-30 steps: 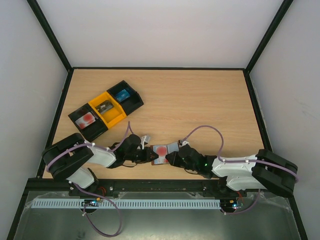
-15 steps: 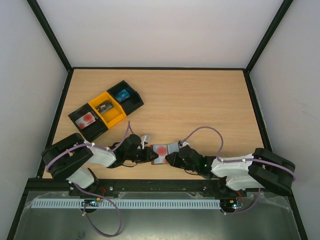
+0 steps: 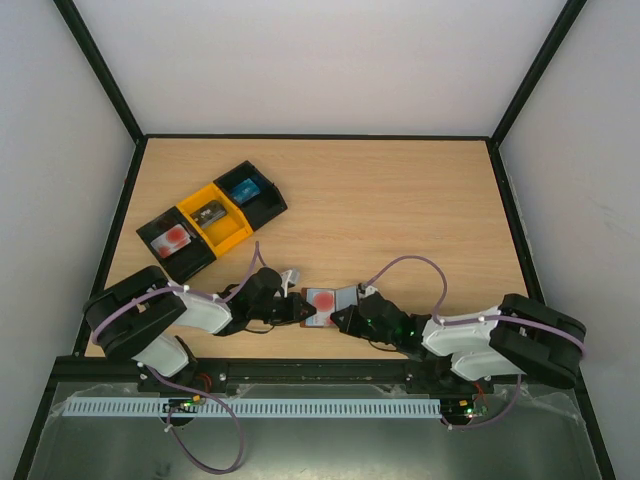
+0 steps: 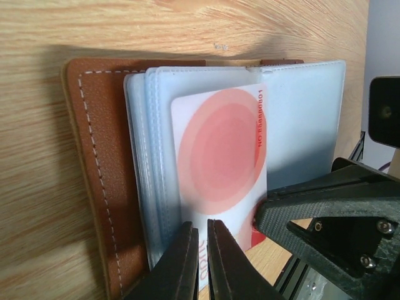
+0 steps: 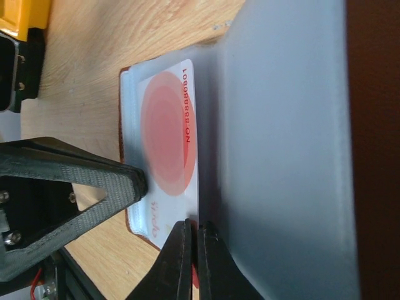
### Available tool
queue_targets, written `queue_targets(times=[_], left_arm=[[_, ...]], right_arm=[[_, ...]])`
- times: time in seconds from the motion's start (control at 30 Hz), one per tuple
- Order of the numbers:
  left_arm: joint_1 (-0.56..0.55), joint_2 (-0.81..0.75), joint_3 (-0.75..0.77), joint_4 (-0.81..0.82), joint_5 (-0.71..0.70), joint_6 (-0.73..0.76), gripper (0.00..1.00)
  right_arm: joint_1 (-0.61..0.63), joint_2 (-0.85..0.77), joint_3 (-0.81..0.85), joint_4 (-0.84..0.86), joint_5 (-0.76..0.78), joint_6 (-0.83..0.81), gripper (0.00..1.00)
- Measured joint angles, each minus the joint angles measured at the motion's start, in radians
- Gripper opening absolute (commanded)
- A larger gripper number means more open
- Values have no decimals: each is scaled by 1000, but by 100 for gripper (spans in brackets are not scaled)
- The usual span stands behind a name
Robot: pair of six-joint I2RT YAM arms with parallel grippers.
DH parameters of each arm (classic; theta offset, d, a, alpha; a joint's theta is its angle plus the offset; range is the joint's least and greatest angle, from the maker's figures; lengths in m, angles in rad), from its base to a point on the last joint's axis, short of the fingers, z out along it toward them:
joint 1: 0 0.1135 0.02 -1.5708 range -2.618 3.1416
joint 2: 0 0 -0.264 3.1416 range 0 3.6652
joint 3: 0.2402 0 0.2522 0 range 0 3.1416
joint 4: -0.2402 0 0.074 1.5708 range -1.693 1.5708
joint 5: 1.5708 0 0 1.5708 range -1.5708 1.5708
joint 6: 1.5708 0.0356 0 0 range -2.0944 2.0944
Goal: Take the credit cards out of the card holder
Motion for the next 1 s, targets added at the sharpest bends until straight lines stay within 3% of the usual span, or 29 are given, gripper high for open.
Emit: queue_targets(times=[0.43,0.83,1.0], left_arm=[[0,10,0,6,-6,0,8],[0,10,0,8,-6,0,10],[0,8,3,9,-1,-6,19]], right_arm=[[0,-135,-37,-25,51,10,2],[0,-325,-53,-183,142,17,2],[0,-462,-58,-272,198,26,2]])
